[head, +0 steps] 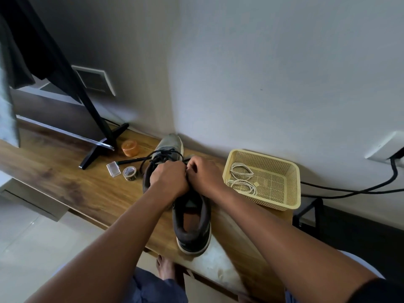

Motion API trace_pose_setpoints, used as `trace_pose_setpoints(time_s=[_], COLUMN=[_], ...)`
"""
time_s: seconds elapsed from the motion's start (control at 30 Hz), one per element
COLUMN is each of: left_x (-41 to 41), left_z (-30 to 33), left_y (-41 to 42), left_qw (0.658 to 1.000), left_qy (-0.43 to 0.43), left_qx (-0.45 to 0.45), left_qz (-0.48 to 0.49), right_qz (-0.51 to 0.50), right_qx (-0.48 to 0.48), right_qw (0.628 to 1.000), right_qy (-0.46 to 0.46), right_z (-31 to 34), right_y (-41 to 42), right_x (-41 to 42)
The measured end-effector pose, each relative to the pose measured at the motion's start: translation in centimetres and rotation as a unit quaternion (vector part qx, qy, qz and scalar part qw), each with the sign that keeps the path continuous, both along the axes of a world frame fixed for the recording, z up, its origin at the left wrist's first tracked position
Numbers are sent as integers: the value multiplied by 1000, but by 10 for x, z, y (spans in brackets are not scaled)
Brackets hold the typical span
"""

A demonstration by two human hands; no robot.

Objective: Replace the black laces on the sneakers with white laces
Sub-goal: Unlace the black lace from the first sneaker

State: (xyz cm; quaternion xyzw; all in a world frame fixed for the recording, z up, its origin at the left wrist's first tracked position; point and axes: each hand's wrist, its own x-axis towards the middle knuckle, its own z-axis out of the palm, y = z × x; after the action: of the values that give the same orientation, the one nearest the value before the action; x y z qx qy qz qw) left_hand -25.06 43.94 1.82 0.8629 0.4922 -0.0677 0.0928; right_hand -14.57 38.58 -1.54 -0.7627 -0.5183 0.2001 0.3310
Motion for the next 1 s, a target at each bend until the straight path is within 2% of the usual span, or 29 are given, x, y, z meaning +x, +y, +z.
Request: trace_pose_setpoints(time_s=[0.17, 0.33, 0.43, 0.5, 0.57, 0.7, 0.73, 0.8, 0.9, 0.93, 1.0], left_x=[3, 1, 0, 0, 0, 3, 3, 3, 2, 1, -1], left_z=[-9, -11, -11, -12, -13, -12, -11, -10, -8, -7, -4], left_y=[2, 4, 4, 5, 5, 1, 0, -1, -1, 0, 1], left_qw=[999, 999, 999, 999, 999, 999, 999, 999, 1000, 1000, 1000], left_qy=[-27, 0, 20, 26, 24, 22, 23, 27, 21, 17, 9], left_qx=[16, 18, 17, 19, 21, 20, 20, 22, 9, 4, -9], left_qz=[18, 34, 40, 42, 41, 42, 41, 34, 22, 21, 20], right_qz=[-20, -16, -24, -7, 19, 55, 51, 15, -57, -70, -80], right_qx=[20, 32, 66, 78, 60, -67, -95, -130, -92, -78, -69], right_qw=[994, 982, 955, 922, 893, 868, 870, 905, 960, 974, 994], right_qy=[102, 184, 289, 380, 445, 489, 481, 404, 257, 200, 29], right_z=[0, 12, 32, 50, 65, 81, 82, 78, 66, 61, 51], right_y=[-2, -5, -10, -14, -20, -33, -34, -34, -32, -31, -30], right_x=[11, 17, 24, 31, 39, 56, 58, 56, 48, 45, 41])
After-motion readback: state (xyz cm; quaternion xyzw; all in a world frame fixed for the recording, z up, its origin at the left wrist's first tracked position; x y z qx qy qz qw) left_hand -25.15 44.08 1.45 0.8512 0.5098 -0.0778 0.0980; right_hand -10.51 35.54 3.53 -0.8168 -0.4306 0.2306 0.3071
